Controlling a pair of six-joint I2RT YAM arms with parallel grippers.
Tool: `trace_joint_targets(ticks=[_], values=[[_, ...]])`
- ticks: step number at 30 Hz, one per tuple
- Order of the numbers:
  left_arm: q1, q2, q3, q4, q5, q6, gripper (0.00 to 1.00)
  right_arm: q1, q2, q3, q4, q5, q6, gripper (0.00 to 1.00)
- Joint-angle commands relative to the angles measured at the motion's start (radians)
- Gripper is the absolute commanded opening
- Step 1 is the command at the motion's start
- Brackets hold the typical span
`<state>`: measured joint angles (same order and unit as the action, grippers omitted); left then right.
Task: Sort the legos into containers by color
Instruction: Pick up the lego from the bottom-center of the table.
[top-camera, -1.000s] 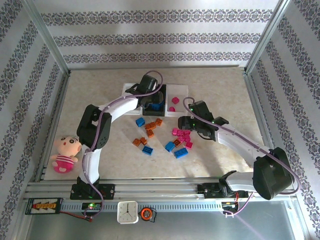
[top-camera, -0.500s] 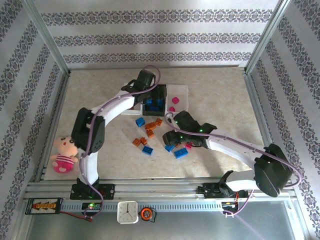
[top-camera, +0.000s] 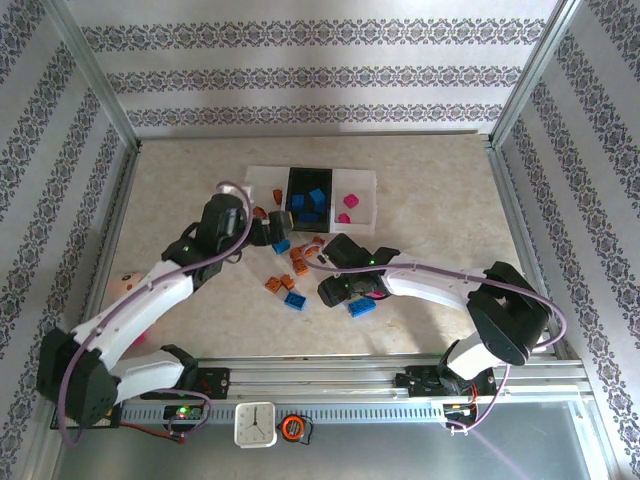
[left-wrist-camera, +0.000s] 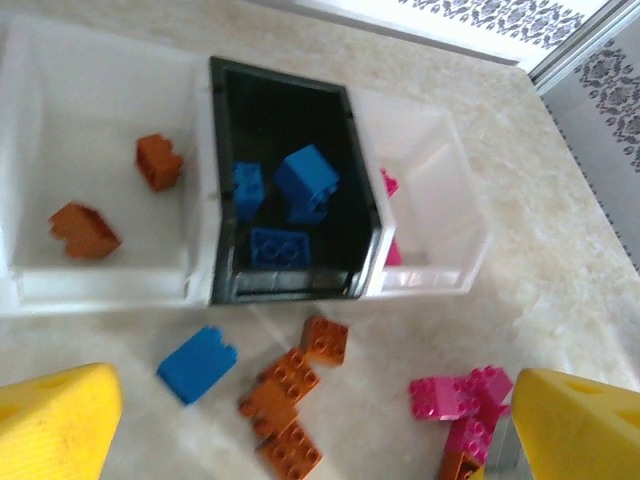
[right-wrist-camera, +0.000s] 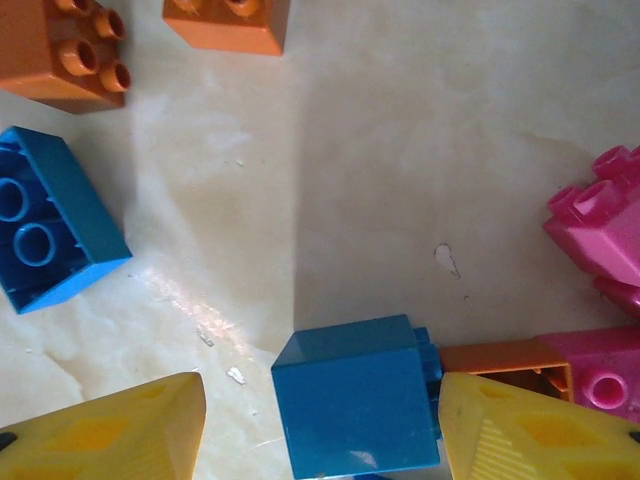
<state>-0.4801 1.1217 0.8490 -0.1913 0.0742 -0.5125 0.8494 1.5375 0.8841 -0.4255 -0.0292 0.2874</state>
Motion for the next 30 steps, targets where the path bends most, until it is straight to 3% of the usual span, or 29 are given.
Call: trace_joint_targets(ticks=[1, 12, 19, 30], values=[[0.012, -0.115, -0.08, -0.03, -0.043, -0.036, 1.0, 0.015, 0.017, 0.03, -0.03, 0.063, -0.022, 0.62], [0.012, -0.284, -0.208, -0.112, -0.079, -0.071, 1.0, 0.078, 0.067, 0.051, -0.03, 0.022, -0.007, 0.55], [0.011, -0.28, -0.208, -0.114, -0.092, -0.067, 1.0, 0.08, 0.135, 0.058, -0.043, 0.087, 0.009, 0.63], [0.011, -0.287, -0.221, -0.128, -0.102, -0.066, 1.0, 0.076, 0.121, 0.077, -0.03, 0.095, -0.004, 0.37]])
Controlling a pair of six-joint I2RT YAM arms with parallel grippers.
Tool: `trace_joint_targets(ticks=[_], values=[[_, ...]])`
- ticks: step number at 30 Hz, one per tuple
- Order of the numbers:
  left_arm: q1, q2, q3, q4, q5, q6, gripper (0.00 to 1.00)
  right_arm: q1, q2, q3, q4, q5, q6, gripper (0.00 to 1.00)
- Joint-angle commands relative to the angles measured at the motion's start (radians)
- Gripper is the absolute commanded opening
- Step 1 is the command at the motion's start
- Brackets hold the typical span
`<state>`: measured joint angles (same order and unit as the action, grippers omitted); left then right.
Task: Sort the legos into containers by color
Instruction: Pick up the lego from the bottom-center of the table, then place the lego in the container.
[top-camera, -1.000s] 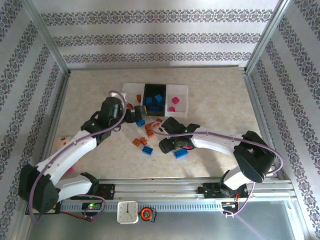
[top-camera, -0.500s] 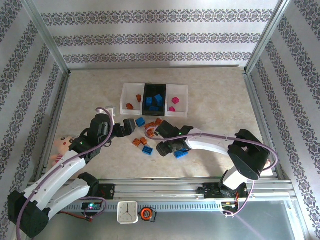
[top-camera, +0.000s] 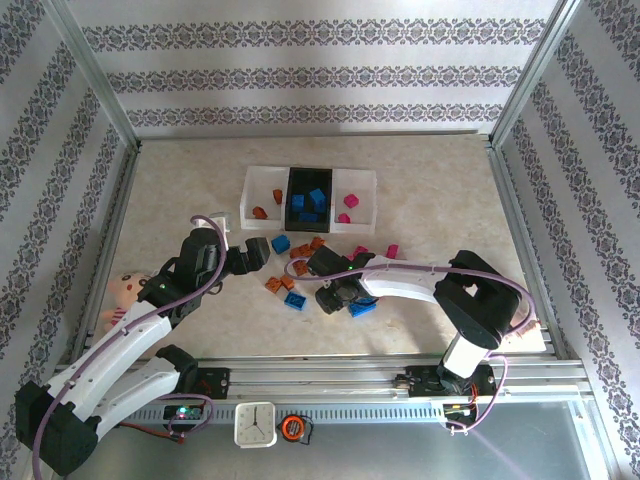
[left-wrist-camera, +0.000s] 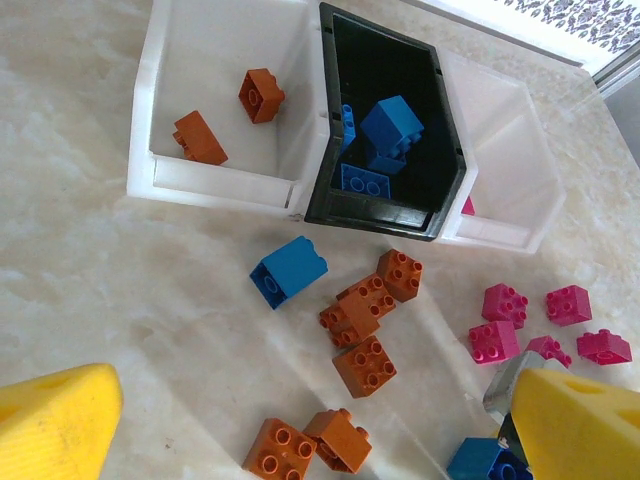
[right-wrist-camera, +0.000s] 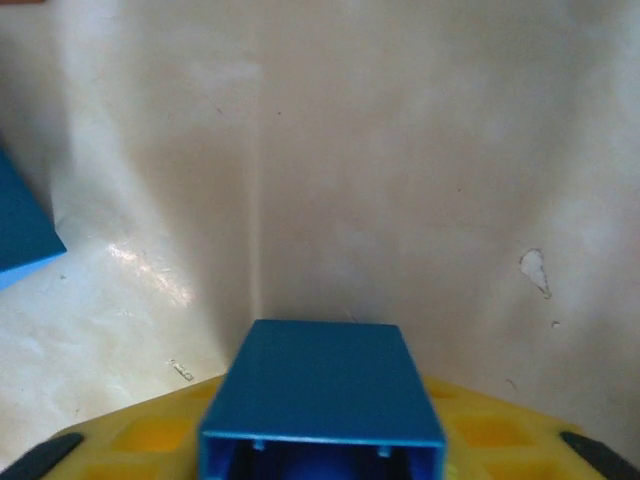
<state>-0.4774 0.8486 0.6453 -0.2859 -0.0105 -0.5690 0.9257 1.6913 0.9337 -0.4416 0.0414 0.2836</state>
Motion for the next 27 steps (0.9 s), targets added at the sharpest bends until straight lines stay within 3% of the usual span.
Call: trace_joint_targets(ticks=[1, 5, 11, 20, 27], values=[[0.009, -0.014, -0.019, -0.033, -0.015, -0.009, 1.0, -0.003, -0.046, 0.037, -0.018, 0.025, -0.006, 0.35], [0.009, -0.018, -0.026, -0.04, -0.008, -0.012, 1.0, -0.034, -0.117, 0.109, -0.049, 0.015, -0.039, 0.31], [0.009, -0.029, -0.061, -0.016, 0.022, -0.03, 1.0, -0.175, -0.108, 0.276, -0.005, -0.041, -0.046, 0.29], [0.008, -0.006, -0.114, 0.035, 0.089, -0.06, 0.99, -0.308, 0.236, 0.641, -0.016, -0.01, 0.018, 0.28], [0.009, 0.021, -0.15, 0.069, 0.136, -0.078, 1.0, -0.332, 0.446, 0.89, -0.087, 0.012, 0.012, 0.3]])
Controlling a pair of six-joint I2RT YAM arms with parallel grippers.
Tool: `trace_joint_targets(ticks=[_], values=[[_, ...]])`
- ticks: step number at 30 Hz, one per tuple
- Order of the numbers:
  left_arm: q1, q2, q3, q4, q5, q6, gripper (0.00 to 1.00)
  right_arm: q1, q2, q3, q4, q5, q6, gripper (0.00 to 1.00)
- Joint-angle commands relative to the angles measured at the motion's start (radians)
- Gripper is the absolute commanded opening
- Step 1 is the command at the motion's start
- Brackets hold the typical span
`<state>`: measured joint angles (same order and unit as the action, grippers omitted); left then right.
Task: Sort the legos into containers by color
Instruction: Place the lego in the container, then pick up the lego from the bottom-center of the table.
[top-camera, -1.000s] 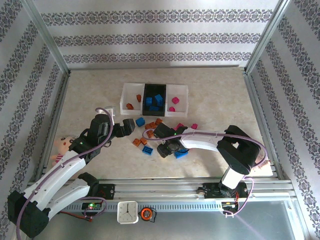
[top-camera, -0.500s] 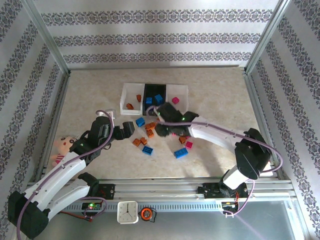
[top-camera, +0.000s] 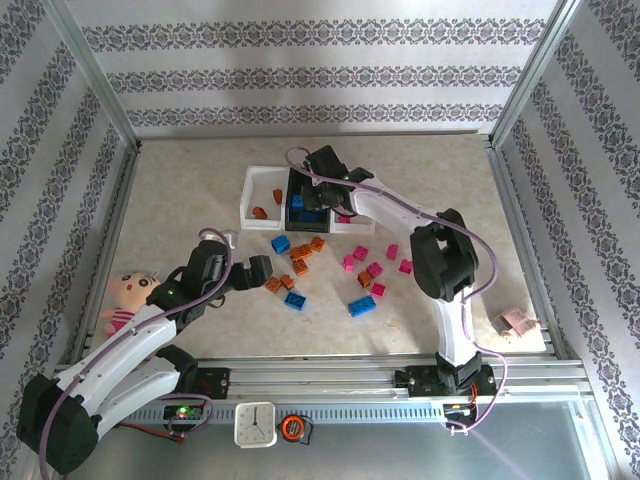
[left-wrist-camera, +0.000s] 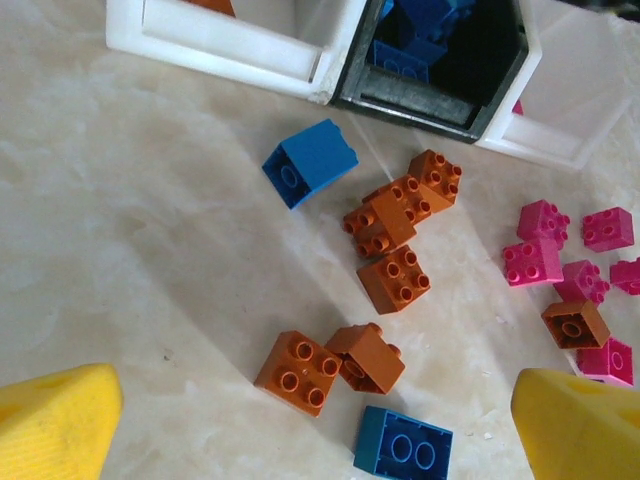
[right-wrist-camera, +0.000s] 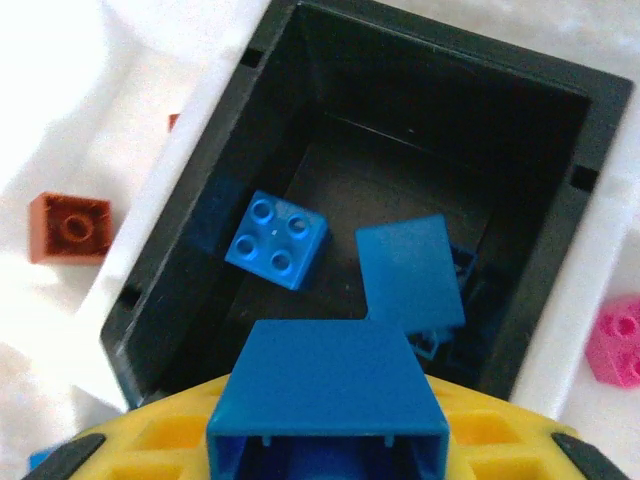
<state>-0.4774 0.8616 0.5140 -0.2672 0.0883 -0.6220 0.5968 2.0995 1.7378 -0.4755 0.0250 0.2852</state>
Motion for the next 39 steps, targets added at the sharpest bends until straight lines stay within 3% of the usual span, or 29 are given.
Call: trace_joint_targets(ticks=[1, 4, 9, 14, 19, 29, 33, 39], values=[[0.009, 0.011, -0.022, 0.055, 0.04, -0.027, 1.0, -0.003, 0.055, 0.11, -0.06, 0.029, 0.007, 0.31], [0.009, 0.019, -0.031, 0.068, 0.055, -0.03, 1.0, -0.003, 0.107, 0.187, -0.097, 0.033, 0.0, 0.33], [0.008, 0.031, -0.031, 0.073, 0.071, -0.026, 1.0, -0.01, 0.143, 0.266, -0.126, 0.055, -0.006, 0.59], [0.008, 0.036, -0.027, 0.069, 0.082, -0.021, 1.0, -0.009, 0.072, 0.257, -0.124, 0.041, -0.007, 0.63], [0.008, 0.021, -0.03, 0.068, 0.077, -0.017, 1.0, 0.018, -0.12, 0.04, -0.079, 0.033, -0.012, 0.66], [0.009, 0.018, -0.049, 0.093, 0.06, -0.011, 1.0, 0.107, -0.571, -0.617, -0.068, 0.09, 0.086, 0.69], [0.009, 0.029, -0.065, 0.116, 0.059, -0.013, 1.0, 0.16, -0.677, -0.801, -0.132, 0.082, 0.165, 0.7], [0.008, 0.059, -0.066, 0.139, 0.065, -0.016, 1.0, 0.268, -0.731, -0.922, -0.212, 0.041, 0.295, 0.71]])
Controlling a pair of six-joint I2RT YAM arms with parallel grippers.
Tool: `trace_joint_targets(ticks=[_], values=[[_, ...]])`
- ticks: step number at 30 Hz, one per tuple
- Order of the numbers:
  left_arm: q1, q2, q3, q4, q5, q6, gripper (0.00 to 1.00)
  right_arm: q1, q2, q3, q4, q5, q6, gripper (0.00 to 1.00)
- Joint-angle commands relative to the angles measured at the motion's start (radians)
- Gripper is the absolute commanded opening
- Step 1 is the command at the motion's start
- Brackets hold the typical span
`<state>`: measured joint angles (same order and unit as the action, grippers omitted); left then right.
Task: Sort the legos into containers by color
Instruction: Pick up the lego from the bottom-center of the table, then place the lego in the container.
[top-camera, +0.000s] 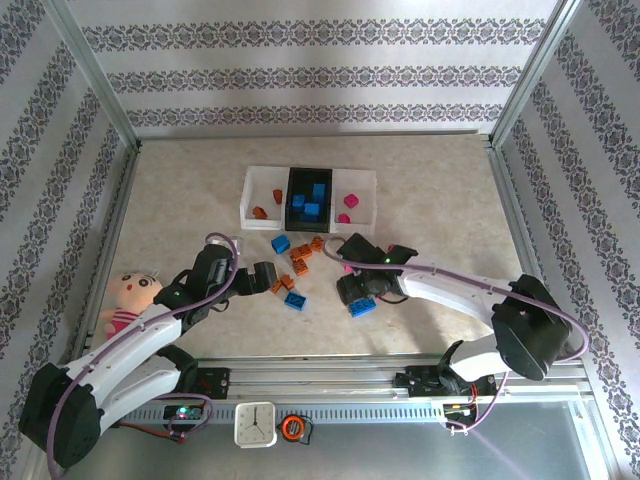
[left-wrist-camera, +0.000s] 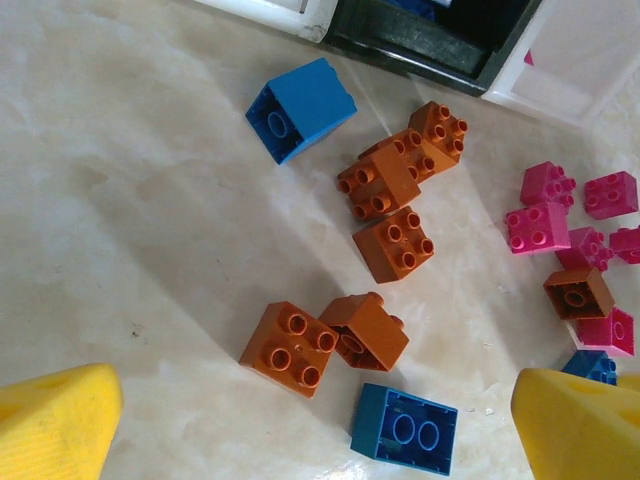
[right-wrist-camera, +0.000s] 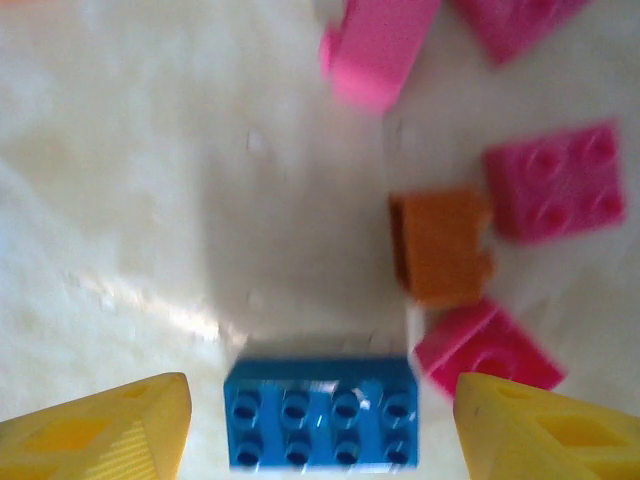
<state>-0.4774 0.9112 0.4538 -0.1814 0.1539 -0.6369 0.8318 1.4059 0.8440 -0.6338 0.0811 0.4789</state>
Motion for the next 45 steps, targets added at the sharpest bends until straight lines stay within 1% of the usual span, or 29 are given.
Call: trace_joint_targets(ticks=[1, 4, 8, 13, 20, 23, 27, 32, 35, 38, 41, 45], values=[[0.009, 0.012, -0.007, 0.056, -0.003, -0.002, 1.0, 0.041, -0.044, -0.039, -0.066, -0.016, 0.122, 0.71], [0.008, 0.015, -0.012, 0.061, -0.007, -0.003, 1.0, 0.059, -0.067, -0.085, -0.068, -0.015, 0.16, 0.74], [0.009, 0.016, -0.021, 0.069, -0.01, -0.002, 1.0, 0.059, -0.021, -0.107, -0.039, -0.002, 0.166, 0.78], [0.009, 0.017, -0.023, 0.065, -0.009, -0.006, 1.0, 0.056, 0.062, -0.065, 0.005, 0.032, 0.125, 0.79], [0.009, 0.011, -0.027, 0.047, -0.015, -0.002, 1.0, 0.056, 0.152, -0.032, 0.047, 0.047, 0.089, 0.78], [0.008, 0.013, -0.029, 0.053, -0.015, -0.004, 1.0, 0.056, 0.168, -0.029, 0.055, 0.055, 0.082, 0.75], [0.009, 0.019, -0.027, 0.059, -0.016, -0.003, 1.0, 0.057, 0.175, -0.029, 0.073, 0.031, 0.069, 0.65], [0.008, 0.024, -0.018, 0.053, -0.019, 0.003, 1.0, 0.058, 0.072, -0.022, 0.087, -0.011, 0.03, 0.53], [0.009, 0.022, -0.014, 0.048, -0.024, 0.003, 1.0, 0.055, 0.0, 0.041, 0.063, -0.03, -0.012, 0.49], [0.008, 0.017, -0.017, 0.053, -0.025, -0.003, 1.0, 0.026, -0.006, 0.148, 0.055, -0.022, -0.07, 0.48], [0.008, 0.021, -0.016, 0.06, -0.024, -0.01, 1.0, -0.046, 0.064, 0.279, 0.087, -0.019, -0.112, 0.46], [0.008, 0.015, -0.013, 0.05, -0.014, -0.017, 1.0, -0.132, 0.242, 0.474, 0.13, -0.006, -0.144, 0.46]])
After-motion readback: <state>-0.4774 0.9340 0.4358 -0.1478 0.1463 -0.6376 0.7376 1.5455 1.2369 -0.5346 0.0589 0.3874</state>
